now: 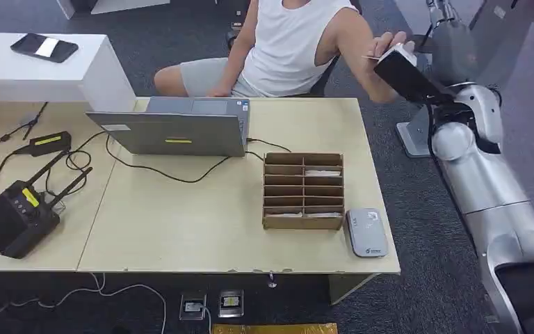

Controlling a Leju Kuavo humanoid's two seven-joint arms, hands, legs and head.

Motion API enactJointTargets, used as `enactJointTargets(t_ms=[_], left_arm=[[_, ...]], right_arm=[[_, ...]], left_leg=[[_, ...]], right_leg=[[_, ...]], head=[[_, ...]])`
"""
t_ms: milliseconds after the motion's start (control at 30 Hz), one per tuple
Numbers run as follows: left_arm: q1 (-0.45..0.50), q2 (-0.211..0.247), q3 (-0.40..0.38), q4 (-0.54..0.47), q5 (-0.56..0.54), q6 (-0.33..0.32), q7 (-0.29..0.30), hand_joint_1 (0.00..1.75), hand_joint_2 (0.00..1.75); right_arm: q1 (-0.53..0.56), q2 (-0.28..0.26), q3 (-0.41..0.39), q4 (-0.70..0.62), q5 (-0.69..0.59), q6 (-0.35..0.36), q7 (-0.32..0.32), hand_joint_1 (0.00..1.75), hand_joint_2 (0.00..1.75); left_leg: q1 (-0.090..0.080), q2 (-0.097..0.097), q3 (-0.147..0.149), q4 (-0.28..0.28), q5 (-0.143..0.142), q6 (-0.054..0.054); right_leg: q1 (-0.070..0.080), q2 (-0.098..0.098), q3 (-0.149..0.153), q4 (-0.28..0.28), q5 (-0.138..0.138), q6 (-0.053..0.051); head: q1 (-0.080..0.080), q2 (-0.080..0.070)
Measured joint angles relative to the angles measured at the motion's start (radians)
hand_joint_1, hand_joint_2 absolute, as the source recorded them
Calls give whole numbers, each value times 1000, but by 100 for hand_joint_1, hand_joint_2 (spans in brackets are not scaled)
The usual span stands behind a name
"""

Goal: Pass the card to the sensor for recognition and then transmit it.

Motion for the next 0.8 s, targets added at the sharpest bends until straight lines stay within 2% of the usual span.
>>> enactJointTargets(t_ms=[167, 800], left_arm=[[5, 0, 0, 0, 0, 0, 0, 0, 175], [11, 0, 0, 0, 0, 0, 0, 0, 175]], right_arm=[[13, 0, 13, 0, -15, 56, 10, 175, 175], [39, -2, 36, -18, -29, 93, 24, 175, 175]], left_leg=[[0, 0, 0, 0, 0, 0], [0, 0, 0, 0, 0, 0]], right_leg=[[0, 0, 0, 0, 0, 0], [0, 0, 0, 0, 0, 0]], head=[[0, 0], [0, 0]])
